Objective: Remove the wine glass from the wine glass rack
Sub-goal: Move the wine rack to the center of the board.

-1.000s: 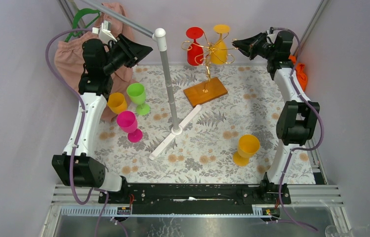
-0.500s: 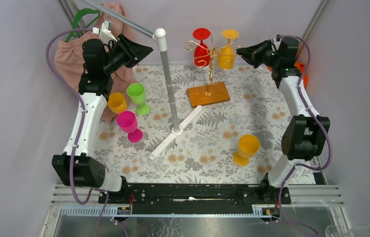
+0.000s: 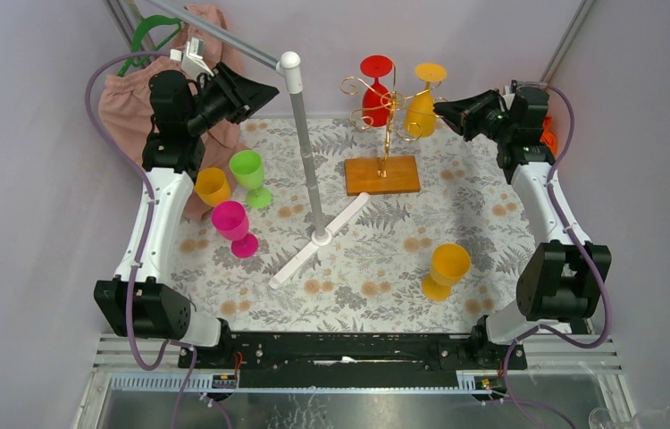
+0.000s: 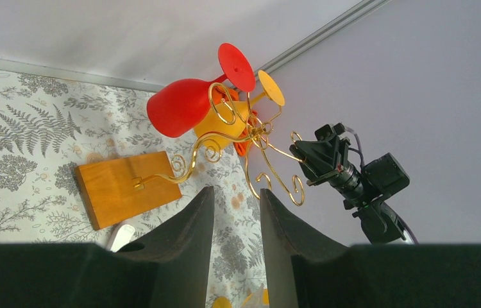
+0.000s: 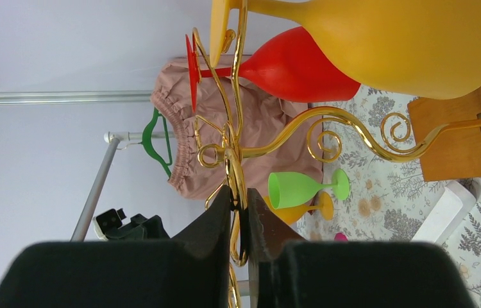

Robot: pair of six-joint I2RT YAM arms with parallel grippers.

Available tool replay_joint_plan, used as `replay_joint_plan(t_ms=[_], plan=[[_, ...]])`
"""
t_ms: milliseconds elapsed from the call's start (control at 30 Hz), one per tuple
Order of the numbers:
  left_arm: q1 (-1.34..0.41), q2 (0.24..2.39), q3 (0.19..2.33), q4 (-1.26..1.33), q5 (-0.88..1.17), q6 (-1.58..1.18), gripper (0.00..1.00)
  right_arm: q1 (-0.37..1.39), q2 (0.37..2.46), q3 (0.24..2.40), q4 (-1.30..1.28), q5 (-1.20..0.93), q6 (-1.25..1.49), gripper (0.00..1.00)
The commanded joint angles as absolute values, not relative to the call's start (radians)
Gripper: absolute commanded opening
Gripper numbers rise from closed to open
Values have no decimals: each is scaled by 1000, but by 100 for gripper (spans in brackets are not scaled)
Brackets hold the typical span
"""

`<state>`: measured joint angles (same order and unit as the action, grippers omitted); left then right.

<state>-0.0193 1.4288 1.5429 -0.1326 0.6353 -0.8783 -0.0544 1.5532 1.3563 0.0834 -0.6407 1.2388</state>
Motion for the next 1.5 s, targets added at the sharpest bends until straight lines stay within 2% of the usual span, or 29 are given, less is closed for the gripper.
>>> replay_joint_plan(t_ms=[0,567,1000,1133,1267,1333,1467], plan=[[-21,1428,1573,-129,657,-882,39,-54,1488,1368,62,-654,1168,0],[-21,1477,1629,-140,682,-890,39,-5,1419,1386,-71,-603,1206,0],[-22,1512,1614,-155,686,-882,38,-5,1388,1215,-19,-562,1208,1],[-21,1519,1613,-155,684,-882,38,-5,1380,1204,-9,-565,1200,23],[-21,1526,1608,-153,683,-881,38,-5,1368,1190,-9,-563,1196,40],[-21,1529,1607,-152,684,-880,38,-5,1360,1184,-9,-563,1194,44],[-21,1534,1603,-152,687,-878,38,-5,1340,1175,-9,-553,1177,46]])
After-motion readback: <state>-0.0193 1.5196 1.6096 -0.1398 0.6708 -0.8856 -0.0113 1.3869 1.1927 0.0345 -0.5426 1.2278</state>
